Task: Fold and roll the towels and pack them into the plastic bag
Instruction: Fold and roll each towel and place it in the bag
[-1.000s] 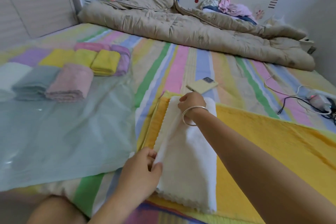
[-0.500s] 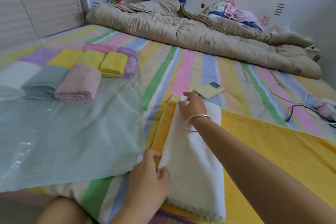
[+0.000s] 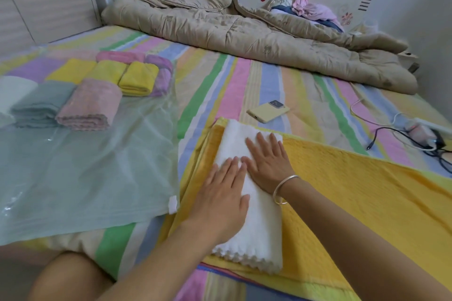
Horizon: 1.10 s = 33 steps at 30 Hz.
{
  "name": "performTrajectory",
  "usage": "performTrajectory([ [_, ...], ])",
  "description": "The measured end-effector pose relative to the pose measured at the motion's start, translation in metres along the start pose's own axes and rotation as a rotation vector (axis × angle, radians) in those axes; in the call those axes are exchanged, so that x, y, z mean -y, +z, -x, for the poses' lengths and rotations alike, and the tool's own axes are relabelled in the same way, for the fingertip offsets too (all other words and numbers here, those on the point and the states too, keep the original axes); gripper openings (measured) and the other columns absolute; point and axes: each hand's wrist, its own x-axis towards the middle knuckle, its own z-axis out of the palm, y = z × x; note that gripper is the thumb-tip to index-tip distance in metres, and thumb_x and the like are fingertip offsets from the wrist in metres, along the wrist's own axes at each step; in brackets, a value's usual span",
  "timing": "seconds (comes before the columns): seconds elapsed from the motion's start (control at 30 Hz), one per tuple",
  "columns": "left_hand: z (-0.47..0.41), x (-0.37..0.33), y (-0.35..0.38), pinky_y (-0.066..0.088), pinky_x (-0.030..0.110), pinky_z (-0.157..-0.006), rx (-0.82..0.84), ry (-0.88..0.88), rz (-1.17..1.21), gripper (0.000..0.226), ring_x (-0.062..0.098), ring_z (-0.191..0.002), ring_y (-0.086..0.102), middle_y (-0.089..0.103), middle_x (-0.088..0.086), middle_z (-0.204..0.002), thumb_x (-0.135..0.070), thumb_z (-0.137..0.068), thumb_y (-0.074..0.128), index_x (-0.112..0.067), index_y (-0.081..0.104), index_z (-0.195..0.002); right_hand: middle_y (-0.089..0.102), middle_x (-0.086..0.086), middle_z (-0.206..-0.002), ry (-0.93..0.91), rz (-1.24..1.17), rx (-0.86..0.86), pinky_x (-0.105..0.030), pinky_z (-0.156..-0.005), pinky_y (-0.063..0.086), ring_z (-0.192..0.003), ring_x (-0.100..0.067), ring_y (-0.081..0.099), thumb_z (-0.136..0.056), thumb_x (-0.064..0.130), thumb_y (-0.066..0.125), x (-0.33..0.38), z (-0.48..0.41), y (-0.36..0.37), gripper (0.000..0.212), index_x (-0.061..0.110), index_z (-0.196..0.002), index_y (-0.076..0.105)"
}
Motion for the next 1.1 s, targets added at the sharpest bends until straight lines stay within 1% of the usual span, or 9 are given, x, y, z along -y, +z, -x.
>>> performTrajectory([
  [0.07,-0.001,0.007,0.017,-0.014,0.037,-0.119,0.056,0.012,-0.028,0.087,0.011,-0.146,-0.022,-0.018,0.002,-0.161,-0.050,-0.074,-0.018,-0.016,-0.008,-0.154,-0.007,0.002,-0.161,0.015,-0.049,0.002,-0.042,-0.119,-0.007,-0.146,-0.025,-0.016,-0.093,0.062,0.010,-0.004,-0.001,0.004,0.065,0.034,-0.152,0.004],
  [0.2,0.001,0.015,0.024,-0.015,0.034,-0.119,-0.015,0.034,0.026,0.081,0.007,-0.146,-0.020,-0.015,-0.003,-0.161,-0.053,-0.081,-0.013,-0.021,-0.004,-0.155,0.005,0.000,-0.161,-0.021,-0.166,-0.135,-0.035,-0.119,-0.002,-0.147,-0.019,-0.007,-0.089,0.059,0.006,-0.013,0.017,0.003,0.071,0.028,-0.152,0.014],
  [0.33,0.013,0.021,0.017,0.021,0.032,-0.117,-0.245,0.124,0.334,0.055,0.007,-0.141,0.029,0.038,-0.005,-0.152,-0.044,-0.096,0.021,-0.024,0.047,-0.141,0.029,0.004,-0.155,-0.167,-0.373,-0.362,-0.033,-0.117,0.018,-0.147,-0.018,0.012,-0.095,0.030,0.027,-0.027,0.077,-0.004,0.054,0.023,-0.148,0.031],
  [0.43,0.036,0.020,0.009,0.041,0.028,-0.096,-0.407,0.180,0.461,0.035,0.004,-0.112,0.056,0.063,-0.015,-0.116,-0.035,-0.099,0.035,-0.025,0.066,-0.111,0.029,0.006,-0.154,-0.332,-0.279,-0.315,-0.036,-0.114,0.025,-0.147,-0.022,0.014,-0.073,0.004,0.052,-0.041,0.119,0.001,0.079,0.023,-0.147,0.031],
  [0.5,0.051,0.015,0.007,0.042,0.022,-0.091,-0.415,0.203,0.497,0.032,-0.002,-0.102,0.057,0.063,-0.020,-0.103,-0.034,-0.100,0.036,-0.027,0.067,-0.103,0.032,0.004,-0.153,-0.430,-0.204,-0.284,-0.034,-0.115,0.026,-0.146,-0.024,0.018,-0.069,0.005,0.062,-0.043,0.136,0.005,0.081,0.022,-0.145,0.037],
  [0.6,0.060,0.016,0.014,0.044,0.022,-0.088,-0.375,0.212,0.514,0.032,-0.003,-0.102,0.057,0.062,-0.022,-0.100,-0.036,-0.101,0.036,-0.028,0.067,-0.100,0.045,0.000,-0.145,-0.544,-0.153,-0.383,-0.031,-0.112,0.033,-0.140,-0.026,0.033,-0.079,0.019,0.070,-0.036,0.148,0.007,0.049,0.017,-0.126,0.058],
  [0.77,0.060,0.020,0.015,0.045,0.027,-0.091,-0.276,0.159,0.619,0.039,-0.001,-0.105,0.057,0.063,-0.021,-0.103,-0.055,-0.096,0.038,-0.029,0.066,-0.102,0.051,-0.005,-0.141,-0.712,-0.087,-0.460,-0.043,-0.105,0.041,-0.136,-0.023,0.041,-0.098,0.026,0.047,-0.017,0.155,0.013,0.035,0.008,-0.125,0.060],
  [0.93,0.066,0.022,0.010,0.038,0.017,-0.096,-0.273,0.227,0.427,0.070,-0.004,-0.112,0.050,0.058,-0.018,-0.116,-0.080,-0.064,0.062,-0.032,0.062,-0.116,0.061,0.004,-0.129,-0.570,-0.388,-0.458,-0.035,-0.107,0.041,-0.129,-0.008,0.048,-0.091,0.022,0.056,-0.006,0.161,0.006,0.033,0.015,-0.122,0.063],
  [1.1,0.073,0.028,0.016,0.036,0.024,-0.101,-0.419,0.167,0.457,0.048,0.005,-0.121,0.051,0.058,-0.013,-0.127,-0.041,-0.068,0.068,-0.034,0.065,-0.115,0.066,0.018,-0.116,-0.251,-0.710,-0.445,-0.028,-0.090,0.050,-0.117,-0.005,0.058,-0.094,0.044,0.046,-0.010,0.178,-0.009,0.034,0.028,-0.117,0.065],
])
